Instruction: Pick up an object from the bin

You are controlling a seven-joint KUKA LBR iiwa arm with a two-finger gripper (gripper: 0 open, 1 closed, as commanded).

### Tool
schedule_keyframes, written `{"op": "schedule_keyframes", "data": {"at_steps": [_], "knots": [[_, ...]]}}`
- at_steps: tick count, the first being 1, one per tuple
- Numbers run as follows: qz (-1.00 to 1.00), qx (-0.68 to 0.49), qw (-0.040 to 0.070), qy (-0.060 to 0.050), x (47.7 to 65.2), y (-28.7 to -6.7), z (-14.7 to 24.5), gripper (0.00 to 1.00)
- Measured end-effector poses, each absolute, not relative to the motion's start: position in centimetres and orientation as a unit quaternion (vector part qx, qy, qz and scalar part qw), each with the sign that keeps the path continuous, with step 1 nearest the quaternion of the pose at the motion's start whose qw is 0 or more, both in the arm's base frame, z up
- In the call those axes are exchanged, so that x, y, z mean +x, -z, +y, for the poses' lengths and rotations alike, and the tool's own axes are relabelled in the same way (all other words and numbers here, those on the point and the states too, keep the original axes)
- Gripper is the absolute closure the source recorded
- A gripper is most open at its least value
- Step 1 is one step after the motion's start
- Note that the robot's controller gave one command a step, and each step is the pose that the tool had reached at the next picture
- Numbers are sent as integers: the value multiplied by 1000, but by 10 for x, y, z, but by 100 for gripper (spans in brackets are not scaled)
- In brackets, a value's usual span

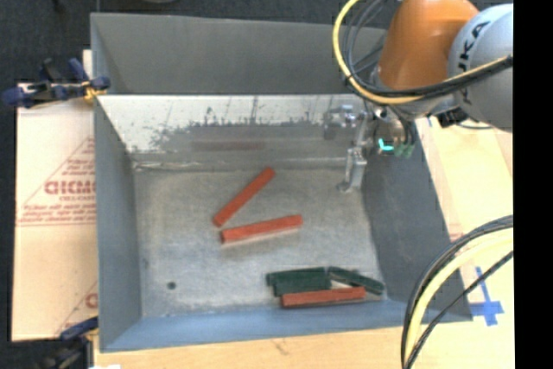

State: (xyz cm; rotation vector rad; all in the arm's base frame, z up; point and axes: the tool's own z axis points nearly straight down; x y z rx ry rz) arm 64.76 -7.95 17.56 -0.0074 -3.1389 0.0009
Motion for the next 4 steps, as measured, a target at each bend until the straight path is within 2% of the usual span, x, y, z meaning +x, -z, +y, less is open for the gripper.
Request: {"op": "schedule_keyframes", "data": {"at_steps": [1, 2, 3, 4], "knots": [[-998, 66, -2, 0, 624, -69, 32, 0], [-993, 120, -1, 0, 601, -102, 46, 0], [-986, 167, 0, -1, 588, -101, 37, 0], [-974, 228, -3, -1, 594, -72, 40, 0]]}}
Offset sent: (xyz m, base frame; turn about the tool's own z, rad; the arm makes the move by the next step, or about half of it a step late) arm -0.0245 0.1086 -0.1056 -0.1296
